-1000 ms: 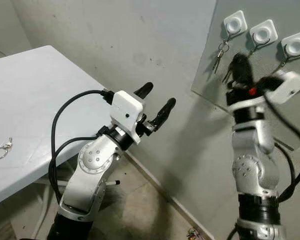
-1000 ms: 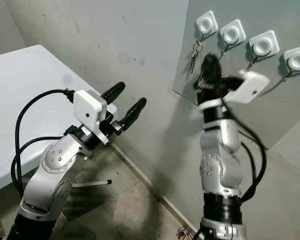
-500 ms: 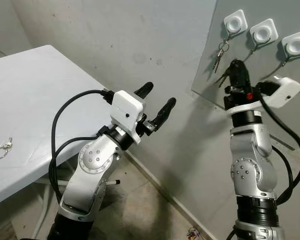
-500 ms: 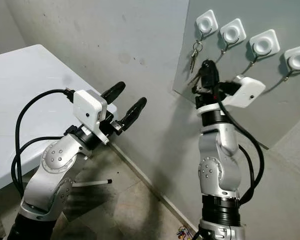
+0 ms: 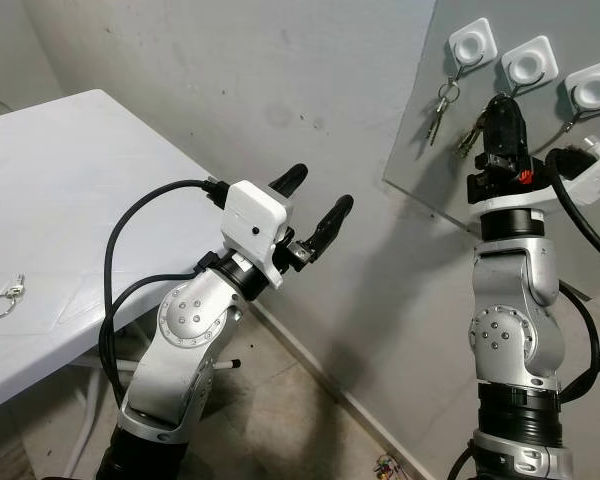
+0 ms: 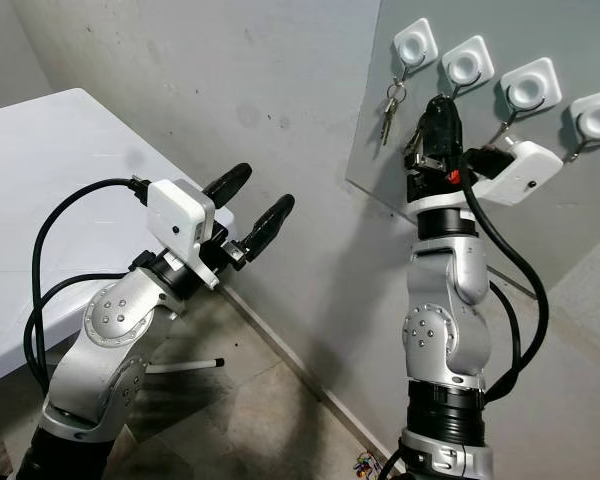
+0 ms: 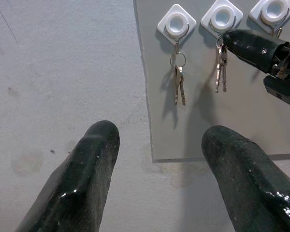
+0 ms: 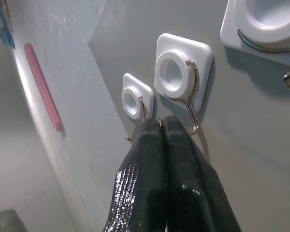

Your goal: Hang keys on a hook

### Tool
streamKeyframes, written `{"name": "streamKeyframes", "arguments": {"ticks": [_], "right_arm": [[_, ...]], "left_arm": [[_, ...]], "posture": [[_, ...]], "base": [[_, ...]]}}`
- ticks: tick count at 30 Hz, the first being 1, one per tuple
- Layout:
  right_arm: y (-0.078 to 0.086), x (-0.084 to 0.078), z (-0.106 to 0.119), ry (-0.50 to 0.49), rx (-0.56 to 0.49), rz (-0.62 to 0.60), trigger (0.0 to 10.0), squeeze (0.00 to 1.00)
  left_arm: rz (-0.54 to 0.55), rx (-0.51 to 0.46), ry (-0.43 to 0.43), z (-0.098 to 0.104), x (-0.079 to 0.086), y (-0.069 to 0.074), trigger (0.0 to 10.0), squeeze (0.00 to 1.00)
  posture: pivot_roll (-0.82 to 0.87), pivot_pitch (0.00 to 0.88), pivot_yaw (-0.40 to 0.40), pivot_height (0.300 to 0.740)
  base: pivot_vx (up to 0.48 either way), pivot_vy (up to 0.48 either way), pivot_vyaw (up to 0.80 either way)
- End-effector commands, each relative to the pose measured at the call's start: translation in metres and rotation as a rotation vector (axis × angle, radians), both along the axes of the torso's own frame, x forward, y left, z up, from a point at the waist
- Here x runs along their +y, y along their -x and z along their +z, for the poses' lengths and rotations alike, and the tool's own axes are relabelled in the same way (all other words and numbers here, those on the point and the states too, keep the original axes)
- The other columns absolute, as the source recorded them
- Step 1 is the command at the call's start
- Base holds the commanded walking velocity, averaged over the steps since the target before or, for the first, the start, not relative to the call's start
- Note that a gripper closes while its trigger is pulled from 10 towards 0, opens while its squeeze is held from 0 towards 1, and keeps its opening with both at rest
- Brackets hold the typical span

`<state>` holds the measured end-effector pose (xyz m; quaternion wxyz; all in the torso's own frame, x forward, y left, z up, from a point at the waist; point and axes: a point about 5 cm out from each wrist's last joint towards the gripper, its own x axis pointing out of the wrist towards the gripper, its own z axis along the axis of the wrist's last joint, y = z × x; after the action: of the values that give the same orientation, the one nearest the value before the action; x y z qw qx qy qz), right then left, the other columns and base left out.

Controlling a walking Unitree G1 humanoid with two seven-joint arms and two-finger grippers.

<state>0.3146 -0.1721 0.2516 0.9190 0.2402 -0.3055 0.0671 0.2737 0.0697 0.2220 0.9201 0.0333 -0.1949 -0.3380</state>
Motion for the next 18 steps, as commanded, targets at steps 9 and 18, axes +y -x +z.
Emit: {"name": "streamKeyframes", "arguments": {"ticks": [9, 18], "right_arm": [[0.004, 0.0, 0.0, 0.02, -0.002, 0.0, 10.0, 0.0], [0.005, 0.002, 0.0, 0.019, -0.003, 0.009, 10.0, 0.0]], "left_arm": [[-0.002, -0.015, 0.0, 0.004, 0.0, 0.002, 10.0, 0.0], [-0.003, -0.015, 0.002, 0.004, 0.0, 0.002, 10.0, 0.0]], "posture": [[-0.11, 0.08, -0.025, 0.74], [-0.11, 0.081, -0.024, 0.74]], "base": [[0.0, 0.0, 0.0], [0.0, 0.0, 0.0]]}}
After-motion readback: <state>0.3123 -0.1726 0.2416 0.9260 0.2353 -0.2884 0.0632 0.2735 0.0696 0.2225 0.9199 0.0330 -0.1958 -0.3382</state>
